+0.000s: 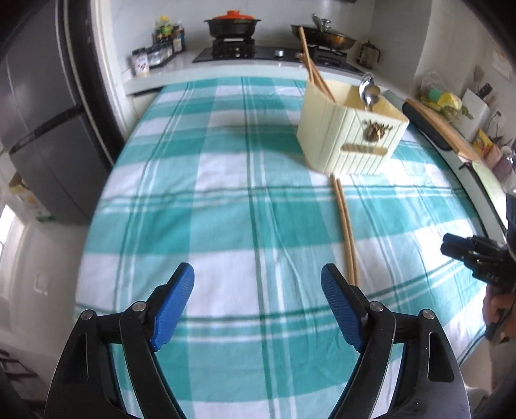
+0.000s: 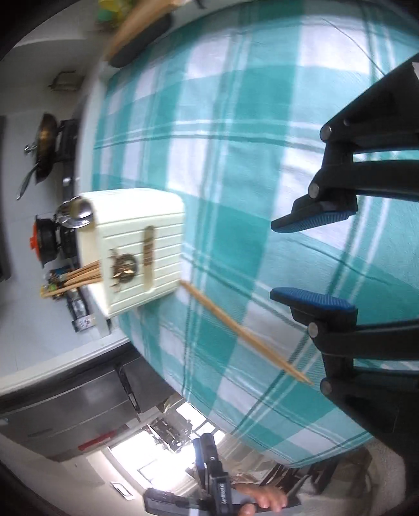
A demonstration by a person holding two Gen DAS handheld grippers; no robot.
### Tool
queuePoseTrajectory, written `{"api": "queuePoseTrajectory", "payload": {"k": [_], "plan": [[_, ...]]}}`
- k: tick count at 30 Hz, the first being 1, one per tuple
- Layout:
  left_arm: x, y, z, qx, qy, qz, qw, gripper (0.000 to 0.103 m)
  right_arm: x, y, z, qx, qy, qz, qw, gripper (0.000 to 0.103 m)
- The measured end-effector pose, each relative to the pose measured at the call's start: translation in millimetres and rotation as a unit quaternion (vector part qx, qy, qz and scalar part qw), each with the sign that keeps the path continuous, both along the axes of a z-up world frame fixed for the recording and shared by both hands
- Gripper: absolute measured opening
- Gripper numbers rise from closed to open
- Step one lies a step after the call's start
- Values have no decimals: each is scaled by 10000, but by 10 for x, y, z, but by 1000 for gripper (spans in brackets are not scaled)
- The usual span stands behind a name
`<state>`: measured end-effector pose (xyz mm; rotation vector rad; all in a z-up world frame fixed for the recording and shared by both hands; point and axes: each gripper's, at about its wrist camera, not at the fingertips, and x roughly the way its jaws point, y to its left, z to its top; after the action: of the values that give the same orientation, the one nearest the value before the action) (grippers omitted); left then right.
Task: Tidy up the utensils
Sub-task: 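Move the open right tool over the last pair of wooden chopsticks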
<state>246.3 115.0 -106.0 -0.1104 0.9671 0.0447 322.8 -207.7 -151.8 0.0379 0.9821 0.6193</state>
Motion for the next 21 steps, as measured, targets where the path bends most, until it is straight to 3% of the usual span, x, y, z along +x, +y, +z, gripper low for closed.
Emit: {"api": "queuePoseTrajectory", "payload": {"k": [4, 7, 9, 14, 17, 21], "plan": [[-305, -53, -206, -491, -112, 266, 9984, 82, -10, 176, -220, 490, 613, -335, 9964, 35], [-368, -80, -178, -508, -242, 322, 9979, 82, 46, 570, -172, 536, 699, -132, 9960, 28], [-394, -68, -145, -443, -303, 347, 9980, 82, 144, 865, -178, 393, 758, -17, 9963, 19], [-540, 78, -95, -449, -436, 479, 9969, 82, 318, 1348, -259, -249, 649, -77, 9976, 10], [-632, 161, -124, -426, -450, 575, 9964, 82, 330, 1473, -205, -649, 445, -81, 9969, 10], [-664, 229, -226, -506, -373, 648, 9959, 82, 371, 1596, -173, -903, 558, -94, 9943, 10]]}}
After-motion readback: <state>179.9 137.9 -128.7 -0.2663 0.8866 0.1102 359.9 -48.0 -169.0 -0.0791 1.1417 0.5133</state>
